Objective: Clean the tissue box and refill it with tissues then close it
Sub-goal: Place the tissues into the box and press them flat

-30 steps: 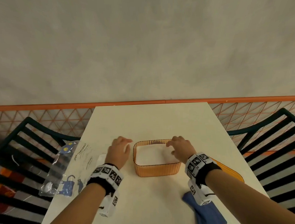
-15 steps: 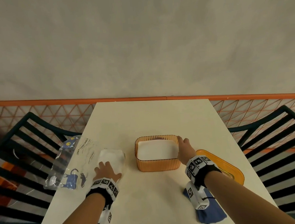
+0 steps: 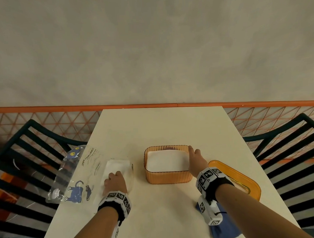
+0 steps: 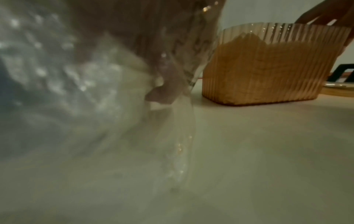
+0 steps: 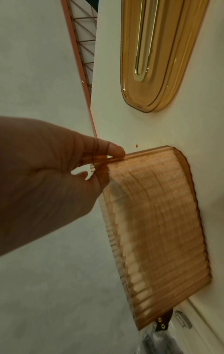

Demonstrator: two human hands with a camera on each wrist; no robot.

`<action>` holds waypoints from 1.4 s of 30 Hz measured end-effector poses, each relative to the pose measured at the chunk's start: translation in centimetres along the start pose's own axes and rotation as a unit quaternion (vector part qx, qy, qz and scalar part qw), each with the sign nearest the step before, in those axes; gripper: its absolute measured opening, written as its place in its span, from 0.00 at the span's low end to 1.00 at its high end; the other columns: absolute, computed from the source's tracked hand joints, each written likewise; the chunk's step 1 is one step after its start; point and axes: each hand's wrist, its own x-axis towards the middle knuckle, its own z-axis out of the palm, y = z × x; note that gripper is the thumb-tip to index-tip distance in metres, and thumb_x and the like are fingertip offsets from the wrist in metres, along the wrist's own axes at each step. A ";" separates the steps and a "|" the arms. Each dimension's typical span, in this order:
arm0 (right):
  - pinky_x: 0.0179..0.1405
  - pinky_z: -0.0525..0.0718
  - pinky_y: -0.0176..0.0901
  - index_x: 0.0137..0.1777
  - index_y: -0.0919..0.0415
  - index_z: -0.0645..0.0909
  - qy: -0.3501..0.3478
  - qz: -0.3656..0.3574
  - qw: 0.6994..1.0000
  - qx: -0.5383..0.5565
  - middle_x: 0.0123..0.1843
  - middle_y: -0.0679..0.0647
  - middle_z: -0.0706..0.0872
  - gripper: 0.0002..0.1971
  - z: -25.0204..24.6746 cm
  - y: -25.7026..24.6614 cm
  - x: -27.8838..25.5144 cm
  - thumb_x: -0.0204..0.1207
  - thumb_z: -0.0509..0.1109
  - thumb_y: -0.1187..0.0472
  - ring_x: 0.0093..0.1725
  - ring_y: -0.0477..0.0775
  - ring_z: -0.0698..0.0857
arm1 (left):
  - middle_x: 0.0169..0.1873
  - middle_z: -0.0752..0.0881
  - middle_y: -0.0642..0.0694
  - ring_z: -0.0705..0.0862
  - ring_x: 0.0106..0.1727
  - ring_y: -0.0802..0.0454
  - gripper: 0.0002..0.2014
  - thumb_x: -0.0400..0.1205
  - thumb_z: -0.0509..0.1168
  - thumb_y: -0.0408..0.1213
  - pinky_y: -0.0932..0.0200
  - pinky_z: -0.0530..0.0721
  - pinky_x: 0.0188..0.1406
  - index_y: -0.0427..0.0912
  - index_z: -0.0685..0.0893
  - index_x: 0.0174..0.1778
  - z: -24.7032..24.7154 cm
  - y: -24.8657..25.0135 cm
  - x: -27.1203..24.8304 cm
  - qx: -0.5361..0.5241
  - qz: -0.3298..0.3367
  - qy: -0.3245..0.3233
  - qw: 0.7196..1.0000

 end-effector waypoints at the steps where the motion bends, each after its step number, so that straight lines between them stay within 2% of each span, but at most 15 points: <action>1: 0.52 0.83 0.49 0.81 0.58 0.49 -0.001 0.001 1.000 -0.001 0.71 0.63 0.67 0.38 0.0 0.0 0.0 0.75 0.61 0.76 0.58 0.65 0.83 | 0.66 0.73 0.40 0.78 0.66 0.42 0.20 0.82 0.60 0.38 0.53 0.81 0.64 0.39 0.66 0.69 0.0 0.1 0.0 0.003 0.006 0.000 1.000; 10: 0.49 0.83 0.47 0.81 0.58 0.48 -0.008 -0.004 1.000 -0.010 0.71 0.63 0.67 0.38 -0.2 -0.1 -0.1 0.75 0.62 0.76 0.55 0.65 0.83 | 0.68 0.73 0.41 0.84 0.62 0.47 0.17 0.84 0.56 0.34 0.57 0.83 0.58 0.38 0.66 0.70 -0.5 0.0 -0.6 -0.004 0.015 -0.012 1.000; 15: 0.48 0.83 0.47 0.81 0.59 0.46 -0.009 -0.007 1.000 -0.012 0.71 0.64 0.67 0.40 -0.3 0.1 -0.1 0.75 0.62 0.76 0.55 0.65 0.84 | 0.71 0.74 0.41 0.78 0.70 0.47 0.17 0.87 0.48 0.32 0.56 0.76 0.67 0.37 0.66 0.72 -2.1 -1.5 -0.7 -0.049 0.011 0.010 0.999; 20: 0.49 0.83 0.46 0.82 0.59 0.45 -0.020 -0.029 0.999 -0.009 0.71 0.64 0.68 0.39 -0.3 0.4 0.0 0.76 0.62 0.74 0.57 0.63 0.83 | 0.71 0.76 0.38 0.76 0.71 0.40 0.19 0.86 0.49 0.31 0.48 0.73 0.70 0.36 0.68 0.73 -6.4 -2.7 -1.6 -0.123 -0.008 0.051 0.991; 24: 0.59 0.83 0.51 0.79 0.59 0.56 0.056 -0.083 0.993 -0.060 0.70 0.61 0.71 0.27 -1.5 0.0 -0.5 0.81 0.59 0.62 0.65 0.61 0.76 | 0.58 0.84 0.38 0.84 0.57 0.39 0.14 0.85 0.52 0.32 0.47 0.82 0.54 0.36 0.76 0.64 -9.6 -3.0 -3.6 -0.166 0.067 0.153 0.972; 26: 0.63 0.80 0.50 0.73 0.62 0.67 0.097 -0.117 0.988 0.008 0.67 0.62 0.75 0.20 -2.6 -1.4 -0.8 0.83 0.57 0.57 0.65 0.61 0.77 | 0.54 0.85 0.38 0.85 0.53 0.38 0.13 0.85 0.53 0.33 0.46 0.83 0.49 0.37 0.77 0.62 -10.9 -2.2 -4.7 -0.187 0.106 0.190 0.958; 27: 0.62 0.79 0.50 0.69 0.63 0.72 0.086 -0.125 0.985 0.079 0.64 0.62 0.79 0.18 -3.2 -2.5 -1.1 0.84 0.55 0.55 0.63 0.62 0.79 | 0.54 0.85 0.39 0.85 0.52 0.37 0.14 0.85 0.53 0.33 0.46 0.83 0.48 0.38 0.78 0.63 -11.4 -1.6 -5.2 -0.196 0.123 0.206 0.951; 29: 0.57 0.83 0.52 0.61 0.63 0.77 -0.013 -0.098 0.960 0.262 0.56 0.61 0.84 0.22 -4.8 -5.0 -2.2 0.84 0.51 0.47 0.54 0.62 0.86 | 0.53 0.85 0.40 0.86 0.49 0.36 0.14 0.83 0.57 0.32 0.47 0.83 0.43 0.38 0.79 0.63 -12.1 0.0 -6.1 -0.216 0.167 0.238 0.932; 31: 0.46 0.88 0.54 0.58 0.61 0.75 -0.132 -0.029 0.885 0.445 0.54 0.63 0.85 0.26 -6.0 -7.0 -3.0 0.82 0.49 0.39 0.47 0.64 0.89 | 0.45 0.87 0.42 0.88 0.40 0.39 0.11 0.78 0.65 0.29 0.51 0.84 0.31 0.39 0.84 0.55 -12.5 1.5 -7.0 -0.215 0.249 0.259 0.908; 33: 0.42 0.89 0.54 0.58 0.64 0.74 -0.196 0.008 0.821 0.537 0.57 0.68 0.84 0.26 -7.0 -7.9 -3.3 0.81 0.53 0.39 0.48 0.68 0.89 | 0.39 0.87 0.48 0.88 0.34 0.47 0.09 0.73 0.67 0.32 0.59 0.82 0.22 0.43 0.85 0.48 -11.8 2.5 -7.2 -0.193 0.333 0.267 0.884; 35: 0.42 0.90 0.56 0.66 0.69 0.71 -0.199 0.001 0.803 0.561 0.62 0.70 0.82 0.22 -7.8 -7.8 -3.3 0.82 0.61 0.51 0.52 0.68 0.87 | 0.45 0.86 0.50 0.87 0.40 0.52 0.13 0.75 0.58 0.39 0.61 0.86 0.29 0.45 0.84 0.52 -10.5 3.0 -6.8 -0.196 0.390 0.241 0.867; 37: 0.46 0.89 0.56 0.69 0.70 0.69 -0.163 -0.021 0.826 0.539 0.66 0.68 0.78 0.18 -8.3 -7.2 -2.9 0.80 0.62 0.67 0.59 0.68 0.83 | 0.57 0.82 0.52 0.82 0.55 0.55 0.17 0.78 0.56 0.42 0.61 0.85 0.49 0.46 0.81 0.60 -9.4 3.4 -6.6 -0.275 0.395 0.203 0.853; 38: 0.51 0.87 0.57 0.68 0.70 0.70 -0.150 -0.033 0.842 0.518 0.66 0.68 0.78 0.17 -8.5 -6.8 -2.7 0.79 0.61 0.72 0.61 0.68 0.82 | 0.62 0.77 0.53 0.77 0.62 0.57 0.19 0.79 0.57 0.44 0.63 0.80 0.59 0.47 0.80 0.64 -8.9 3.5 -6.5 -0.327 0.384 0.177 0.845; 40: 0.63 0.82 0.62 0.67 0.71 0.71 -0.134 -0.049 0.867 0.478 0.65 0.69 0.80 0.17 -8.9 -6.1 -2.6 0.78 0.61 0.74 0.63 0.69 0.81 | 0.67 0.69 0.57 0.67 0.71 0.59 0.24 0.78 0.57 0.52 0.66 0.66 0.70 0.50 0.74 0.70 -8.2 3.7 -6.7 -0.416 0.361 0.119 0.826; 42: 0.67 0.79 0.64 0.66 0.72 0.73 -0.118 -0.049 0.876 0.465 0.64 0.69 0.82 0.17 -9.4 -5.5 -2.6 0.77 0.61 0.75 0.63 0.69 0.82 | 0.71 0.66 0.56 0.62 0.76 0.58 0.28 0.77 0.55 0.60 0.64 0.61 0.74 0.55 0.66 0.72 -7.9 3.7 -6.9 -0.510 0.316 0.058 0.798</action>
